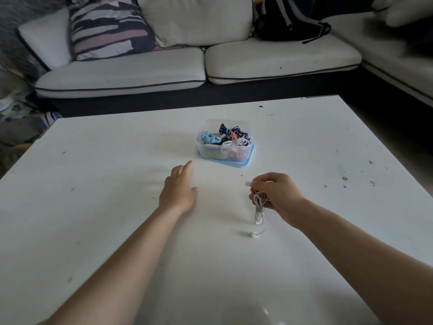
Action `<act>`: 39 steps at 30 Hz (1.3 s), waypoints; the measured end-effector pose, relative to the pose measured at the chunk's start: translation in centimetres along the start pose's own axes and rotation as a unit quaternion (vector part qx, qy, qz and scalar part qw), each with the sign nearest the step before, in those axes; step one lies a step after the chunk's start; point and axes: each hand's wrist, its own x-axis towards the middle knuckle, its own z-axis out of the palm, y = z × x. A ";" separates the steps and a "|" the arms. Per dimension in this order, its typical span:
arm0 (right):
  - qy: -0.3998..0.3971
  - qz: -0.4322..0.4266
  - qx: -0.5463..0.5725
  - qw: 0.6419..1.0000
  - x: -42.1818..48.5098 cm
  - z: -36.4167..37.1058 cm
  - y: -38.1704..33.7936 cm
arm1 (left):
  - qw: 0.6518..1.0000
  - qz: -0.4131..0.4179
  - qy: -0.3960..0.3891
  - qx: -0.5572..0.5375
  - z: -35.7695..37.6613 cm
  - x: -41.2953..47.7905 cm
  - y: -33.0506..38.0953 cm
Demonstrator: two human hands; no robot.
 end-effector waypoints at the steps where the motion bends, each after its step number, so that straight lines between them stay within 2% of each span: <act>1: 0.012 0.000 -0.017 1.000 0.5 -0.2 0.5 | 1.000 0.001 0.001 0.025 0.2 0.5 0.2; 4: 0.052 -0.017 -0.113 0.992 1.5 -0.7 1.6 | 0.999 0.004 0.040 0.034 0.3 1.6 0.0; 6: 0.080 -0.045 -0.221 0.971 2.0 -1.1 1.8 | 0.998 0.016 0.067 0.016 0.4 2.0 -0.7; 10: 0.098 -0.075 -0.395 0.910 2.4 -1.8 1.6 | 0.997 0.026 0.077 -0.018 0.1 2.0 -1.6; 14: 0.098 -0.128 -0.541 0.825 1.4 -1.9 0.9 | 0.998 0.020 0.055 -0.014 -0.1 1.4 -1.6; 16: 0.050 -0.173 -0.539 0.823 0.3 -1.4 0.4 | 0.999 0.018 0.019 0.019 -0.4 1.0 -1.8; 18: -0.044 -0.187 -0.533 0.824 -1.1 -0.7 0.2 | 1.000 0.006 0.001 0.030 -0.7 0.8 -2.0; 20: -0.124 -0.186 -0.576 0.786 -2.3 0.0 0.7 | 0.999 -0.011 -0.005 0.032 -1.1 0.6 -2.1; 22: -0.168 -0.191 -0.628 0.736 -3.0 0.5 1.6 | 0.999 -0.018 -0.002 0.028 -1.3 0.5 -2.1; 23: -0.178 -0.192 -0.638 0.724 -3.2 0.7 2.1 | 0.999 -0.019 0.003 0.028 -1.5 0.4 -2.1; 26: -0.187 -0.187 -0.636 0.725 -3.1 0.8 3.1 | 0.999 -0.032 0.013 0.025 -1.7 -0.1 -2.3; 30: -0.151 -0.182 -0.609 0.757 -2.6 0.6 2.8 | 0.998 -0.015 0.004 -0.063 -2.2 -1.3 -0.6; 32: -0.127 -0.189 -0.576 0.785 -2.6 0.5 2.2 | 0.991 0.008 -0.032 -0.128 -3.0 -2.5 1.1; 35: -0.107 -0.202 -0.478 0.848 -2.8 0.3 0.7 | 0.975 0.047 -0.091 -0.197 -4.5 -4.7 3.7; 39: -0.081 -0.231 -0.382 0.891 -3.2 -0.3 -0.5 | 0.939 0.055 -0.131 -0.312 -6.0 -7.5 5.9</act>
